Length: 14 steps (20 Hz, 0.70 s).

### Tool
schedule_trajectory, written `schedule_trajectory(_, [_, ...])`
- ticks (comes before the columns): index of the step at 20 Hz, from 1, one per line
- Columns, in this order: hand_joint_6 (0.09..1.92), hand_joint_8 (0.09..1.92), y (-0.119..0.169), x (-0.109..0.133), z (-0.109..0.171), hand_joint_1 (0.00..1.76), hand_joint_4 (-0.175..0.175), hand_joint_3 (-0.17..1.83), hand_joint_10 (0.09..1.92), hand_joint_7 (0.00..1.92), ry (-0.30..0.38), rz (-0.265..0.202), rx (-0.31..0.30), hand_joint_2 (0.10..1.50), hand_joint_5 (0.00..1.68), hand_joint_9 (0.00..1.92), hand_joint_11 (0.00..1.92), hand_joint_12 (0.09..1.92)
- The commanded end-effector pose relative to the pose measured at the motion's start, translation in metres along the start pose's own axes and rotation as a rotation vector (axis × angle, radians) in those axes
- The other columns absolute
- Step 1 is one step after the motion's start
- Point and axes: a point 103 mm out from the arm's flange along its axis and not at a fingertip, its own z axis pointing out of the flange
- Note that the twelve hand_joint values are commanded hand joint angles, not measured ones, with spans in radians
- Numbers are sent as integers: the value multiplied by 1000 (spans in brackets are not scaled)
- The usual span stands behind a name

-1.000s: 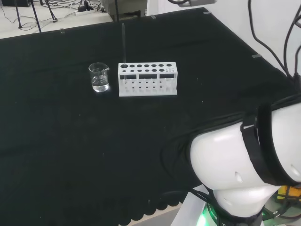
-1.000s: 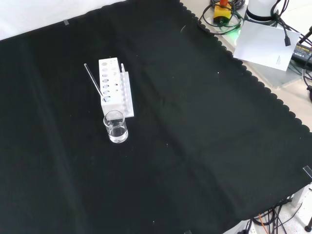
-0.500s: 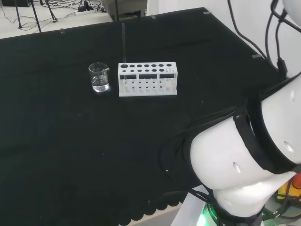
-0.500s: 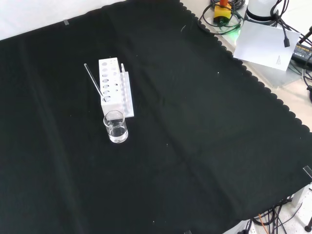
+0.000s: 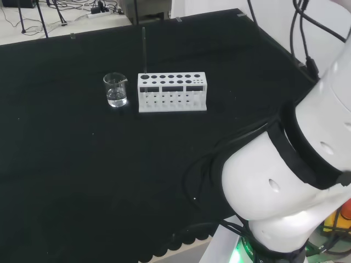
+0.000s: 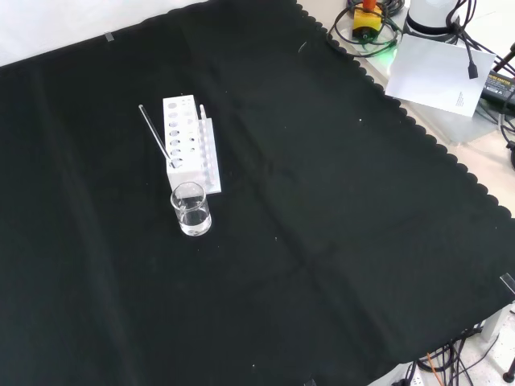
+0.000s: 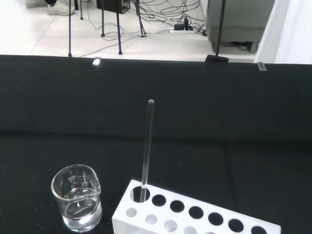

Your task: Take the glass rod from the white test tube rack.

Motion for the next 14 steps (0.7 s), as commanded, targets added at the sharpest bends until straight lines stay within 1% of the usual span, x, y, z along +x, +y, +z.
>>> schedule_trajectory(1, [87, 475, 42, -3, 20, 395, -78, 244, 684, 0, -16, -45, -1, 1067, 51, 0, 0, 753])
schedule_trajectory(2, [87, 490, 47, -3, 23, 395, -78, 244, 698, 0, -17, -49, 7, 1068, 53, 0, 0, 770])
schedule_trajectory(4, [87, 514, 56, -5, 28, 396, -79, 244, 727, 0, -6, -56, 6, 1069, 59, 0, 0, 809])
schedule_trajectory(7, [87, 538, 71, -7, 37, 397, -80, 245, 753, 0, -8, -66, 10, 1070, 65, 0, 0, 844])
schedule_trajectory(8, [87, 550, 76, -6, 43, 397, -80, 245, 761, 0, -29, -67, 16, 1070, 68, 0, 0, 853])
schedule_trajectory(14, [87, 604, 95, -2, 74, 400, -82, 248, 790, 0, -19, -93, 58, 1071, 81, 8, 0, 891])
